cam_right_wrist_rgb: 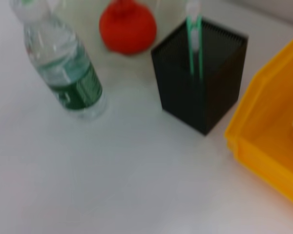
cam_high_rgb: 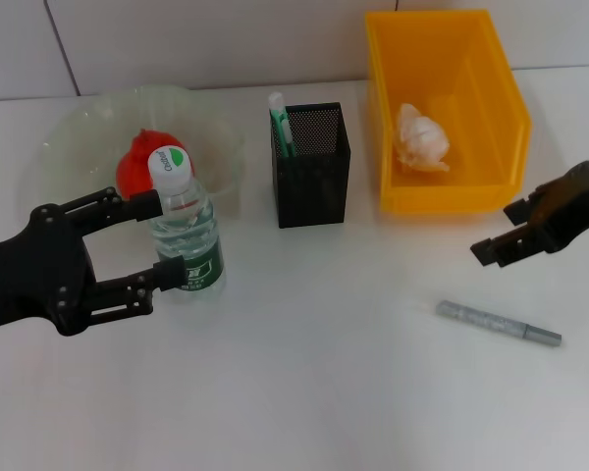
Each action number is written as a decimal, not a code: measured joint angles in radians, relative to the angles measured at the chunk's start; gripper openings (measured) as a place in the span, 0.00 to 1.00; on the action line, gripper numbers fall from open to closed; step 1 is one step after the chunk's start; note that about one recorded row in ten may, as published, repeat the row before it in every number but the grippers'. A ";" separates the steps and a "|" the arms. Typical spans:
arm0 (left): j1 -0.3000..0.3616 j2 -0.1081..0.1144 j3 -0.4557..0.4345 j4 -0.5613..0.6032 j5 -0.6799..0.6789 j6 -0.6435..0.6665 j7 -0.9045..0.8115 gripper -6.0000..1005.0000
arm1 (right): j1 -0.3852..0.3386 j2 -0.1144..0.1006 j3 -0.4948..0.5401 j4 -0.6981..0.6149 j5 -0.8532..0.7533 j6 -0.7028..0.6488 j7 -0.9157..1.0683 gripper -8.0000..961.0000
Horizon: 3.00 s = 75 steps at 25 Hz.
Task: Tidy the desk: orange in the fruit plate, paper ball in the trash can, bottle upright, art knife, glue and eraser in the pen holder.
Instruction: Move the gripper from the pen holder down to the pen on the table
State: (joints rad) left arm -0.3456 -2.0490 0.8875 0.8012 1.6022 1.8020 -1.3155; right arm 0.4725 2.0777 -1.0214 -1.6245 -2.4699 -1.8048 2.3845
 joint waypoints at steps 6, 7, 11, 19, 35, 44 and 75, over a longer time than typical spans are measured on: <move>-0.004 -0.003 0.005 -0.002 0.002 -0.001 0.003 0.80 | 0.023 -0.001 -0.094 0.009 -0.052 -0.012 0.042 0.76; -0.005 -0.003 0.005 -0.001 0.002 0.000 0.002 0.80 | 0.026 -0.001 -0.106 0.010 -0.060 -0.014 0.045 0.76; -0.007 -0.003 0.007 0.002 0.002 0.001 -0.001 0.80 | 0.043 0.000 -0.142 0.020 -0.122 -0.021 0.052 0.75; -0.007 -0.003 0.008 -0.004 0.002 0.000 -0.004 0.80 | 0.100 -0.003 -0.158 0.107 -0.217 -0.065 0.058 0.74; -0.009 -0.004 0.007 -0.005 0.004 -0.006 0.001 0.80 | 0.143 -0.004 -0.164 0.209 -0.271 -0.066 0.048 0.72; -0.017 -0.005 0.008 -0.004 0.004 -0.006 -0.004 0.80 | 0.160 -0.002 -0.172 0.266 -0.307 -0.049 0.042 0.71; -0.018 -0.011 0.008 -0.007 0.004 -0.009 -0.005 0.80 | 0.159 -0.001 -0.287 0.313 -0.369 0.065 -0.276 0.68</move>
State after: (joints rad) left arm -0.3640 -2.0601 0.8954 0.7946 1.6060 1.7931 -1.3206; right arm 0.6319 2.0770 -1.3081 -1.3117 -2.8387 -1.7397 2.1087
